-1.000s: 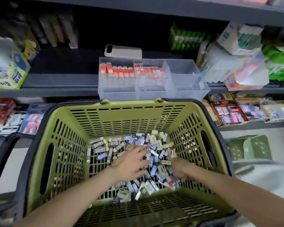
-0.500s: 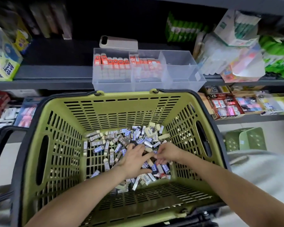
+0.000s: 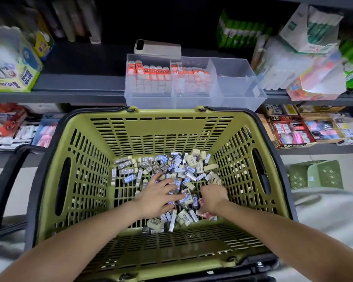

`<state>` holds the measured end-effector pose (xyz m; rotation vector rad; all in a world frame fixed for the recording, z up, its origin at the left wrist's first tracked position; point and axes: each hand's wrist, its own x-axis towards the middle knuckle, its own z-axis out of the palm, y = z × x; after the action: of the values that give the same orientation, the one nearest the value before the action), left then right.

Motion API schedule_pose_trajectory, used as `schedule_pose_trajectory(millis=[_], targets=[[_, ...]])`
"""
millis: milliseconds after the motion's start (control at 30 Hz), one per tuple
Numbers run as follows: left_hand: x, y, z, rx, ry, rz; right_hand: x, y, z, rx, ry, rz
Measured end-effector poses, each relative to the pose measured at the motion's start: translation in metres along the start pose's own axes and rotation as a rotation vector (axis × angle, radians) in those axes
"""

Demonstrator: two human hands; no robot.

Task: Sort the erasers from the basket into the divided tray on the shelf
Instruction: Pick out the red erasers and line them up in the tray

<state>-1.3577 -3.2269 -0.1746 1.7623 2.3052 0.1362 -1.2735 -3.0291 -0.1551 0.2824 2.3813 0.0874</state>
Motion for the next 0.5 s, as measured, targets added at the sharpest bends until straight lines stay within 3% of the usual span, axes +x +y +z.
schedule_pose_trajectory(millis=[67, 133, 200, 267, 367, 433, 500], targets=[[-0.006, -0.001, -0.001, -0.035, -0.074, -0.06, 0.003, 0.005, 0.002, 0.148, -0.018, 0.041], [-0.006, 0.005, -0.008, -0.161, -0.089, -0.158, 0.006, 0.014, -0.007, 0.447, -0.03, 0.089], [0.0, 0.015, -0.022, -0.468, -0.011, -0.325, 0.005, 0.02, -0.028, 0.884, -0.068, 0.082], [0.011, 0.025, -0.041, -1.021, -0.005, -0.518, 0.0, 0.018, -0.052, 1.197, -0.176, -0.061], [0.024, 0.034, -0.057, -1.905, -0.037, -0.712, -0.01, 0.01, -0.07, 1.394, -0.256, -0.294], [0.025, 0.037, -0.058, -2.074, -0.018, -0.796, -0.009, 0.014, -0.07, 1.449, -0.306, -0.343], [0.023, 0.039, -0.055, -2.043, 0.009, -0.836, -0.008, 0.02, -0.065, 1.34, -0.29, -0.251]])
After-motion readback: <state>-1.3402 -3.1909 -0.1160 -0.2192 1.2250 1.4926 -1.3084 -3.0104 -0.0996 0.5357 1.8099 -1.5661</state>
